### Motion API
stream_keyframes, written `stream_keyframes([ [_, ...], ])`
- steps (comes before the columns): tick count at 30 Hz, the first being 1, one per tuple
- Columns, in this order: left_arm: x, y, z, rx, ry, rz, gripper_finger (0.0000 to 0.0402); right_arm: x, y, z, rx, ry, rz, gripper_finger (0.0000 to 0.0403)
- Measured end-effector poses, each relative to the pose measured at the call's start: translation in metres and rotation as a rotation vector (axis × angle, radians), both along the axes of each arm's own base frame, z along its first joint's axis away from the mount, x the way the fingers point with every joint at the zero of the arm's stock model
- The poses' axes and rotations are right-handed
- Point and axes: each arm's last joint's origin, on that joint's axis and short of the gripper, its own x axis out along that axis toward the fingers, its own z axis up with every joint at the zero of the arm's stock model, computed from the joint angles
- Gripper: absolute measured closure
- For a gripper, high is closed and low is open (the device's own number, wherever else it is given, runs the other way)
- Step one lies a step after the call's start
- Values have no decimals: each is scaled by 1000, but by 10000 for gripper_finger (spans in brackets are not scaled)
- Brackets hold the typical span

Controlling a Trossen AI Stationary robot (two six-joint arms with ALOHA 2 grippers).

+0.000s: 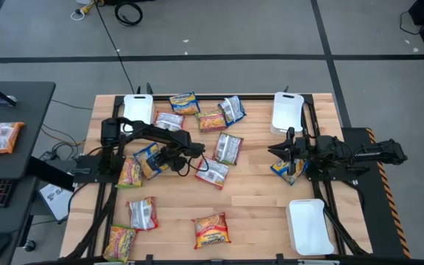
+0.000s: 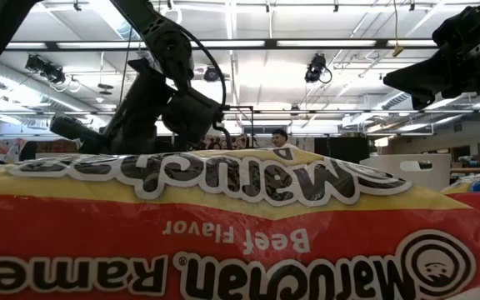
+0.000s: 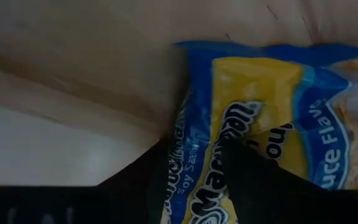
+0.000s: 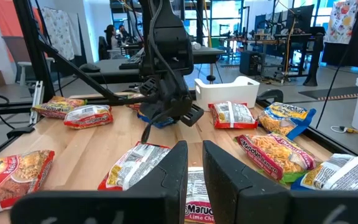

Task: Sort Maruchan noodles
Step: Put the blue noodle pack into the top left white bin

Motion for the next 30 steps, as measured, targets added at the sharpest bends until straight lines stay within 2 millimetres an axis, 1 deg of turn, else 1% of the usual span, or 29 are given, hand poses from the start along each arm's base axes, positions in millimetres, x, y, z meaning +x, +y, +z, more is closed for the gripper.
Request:
stream_keyframes([
  [3, 0, -4, -1, -5, 11, -45, 286, 0, 0, 0, 0, 0, 0, 347],
  [8, -1, -9, -1, -10, 24, -58, 379, 0, 0, 0, 0, 0, 0, 347],
  [9, -1, -10, -1, 1, 23, -51, 386, 0, 0, 0, 0, 0, 0, 347],
  [12, -1, -15, 0, 66, 17, -24, 387, 0, 0, 0, 0, 0, 0, 347],
  [15, -2, -19, 7, 146, 3, -21, 390, 0, 0, 0, 0, -1, 0, 347],
  [19, -7, -19, 35, 279, -71, 3, 393, 0, 0, 0, 0, 0, 0, 347],
  [22, -16, -12, 65, 378, -181, 79, 393, 0, 0, 0, 0, 0, 0, 347],
  [27, -41, 5, 120, 537, -419, 243, 393, 0, 0, 0, 0, 0, 0, 347],
  [30, -59, 16, 148, 646, -541, 312, 393, 0, 0, 0, 0, -1, 0, 347],
])
